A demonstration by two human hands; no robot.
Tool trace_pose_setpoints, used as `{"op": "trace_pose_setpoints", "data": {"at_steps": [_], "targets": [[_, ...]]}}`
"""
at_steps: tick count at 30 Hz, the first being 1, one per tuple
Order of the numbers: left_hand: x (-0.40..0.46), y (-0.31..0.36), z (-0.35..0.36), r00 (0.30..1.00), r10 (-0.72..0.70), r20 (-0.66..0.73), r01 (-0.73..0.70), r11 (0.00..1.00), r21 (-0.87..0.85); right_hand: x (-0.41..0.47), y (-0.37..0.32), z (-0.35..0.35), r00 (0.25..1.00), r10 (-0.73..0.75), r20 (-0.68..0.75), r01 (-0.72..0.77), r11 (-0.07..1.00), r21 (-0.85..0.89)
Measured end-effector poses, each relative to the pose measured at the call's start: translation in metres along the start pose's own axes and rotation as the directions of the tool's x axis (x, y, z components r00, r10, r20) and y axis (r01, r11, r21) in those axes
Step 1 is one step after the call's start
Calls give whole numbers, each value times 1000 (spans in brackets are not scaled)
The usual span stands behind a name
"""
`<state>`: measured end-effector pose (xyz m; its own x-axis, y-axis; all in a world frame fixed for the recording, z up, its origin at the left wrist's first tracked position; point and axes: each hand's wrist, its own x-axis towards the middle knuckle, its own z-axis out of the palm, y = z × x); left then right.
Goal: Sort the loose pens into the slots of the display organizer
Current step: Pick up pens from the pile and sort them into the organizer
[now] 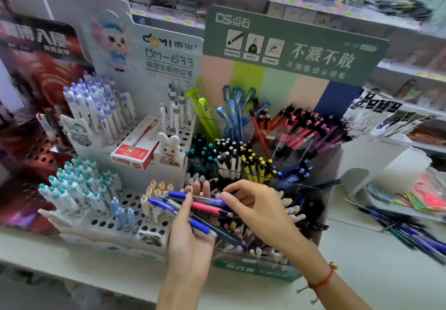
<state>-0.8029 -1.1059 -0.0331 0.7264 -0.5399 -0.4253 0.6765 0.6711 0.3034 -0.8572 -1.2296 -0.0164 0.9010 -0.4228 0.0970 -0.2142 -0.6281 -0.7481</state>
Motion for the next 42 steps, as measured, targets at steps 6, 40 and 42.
{"op": "trace_pose_setpoints", "data": {"at_steps": [6,40,42], "targets": [[-1,-25,3,999,-36,25,34,995,91,-37,14,-2,989,137,-63,-109,939,327],[-8,-31,-17,992,-103,76,88,980,181,5,70,-2,947,-230,-225,28,757,-653],[-9,-31,-16,986,-127,104,102,971,216,6,71,-6,956,-219,-196,33,742,-670]]}}
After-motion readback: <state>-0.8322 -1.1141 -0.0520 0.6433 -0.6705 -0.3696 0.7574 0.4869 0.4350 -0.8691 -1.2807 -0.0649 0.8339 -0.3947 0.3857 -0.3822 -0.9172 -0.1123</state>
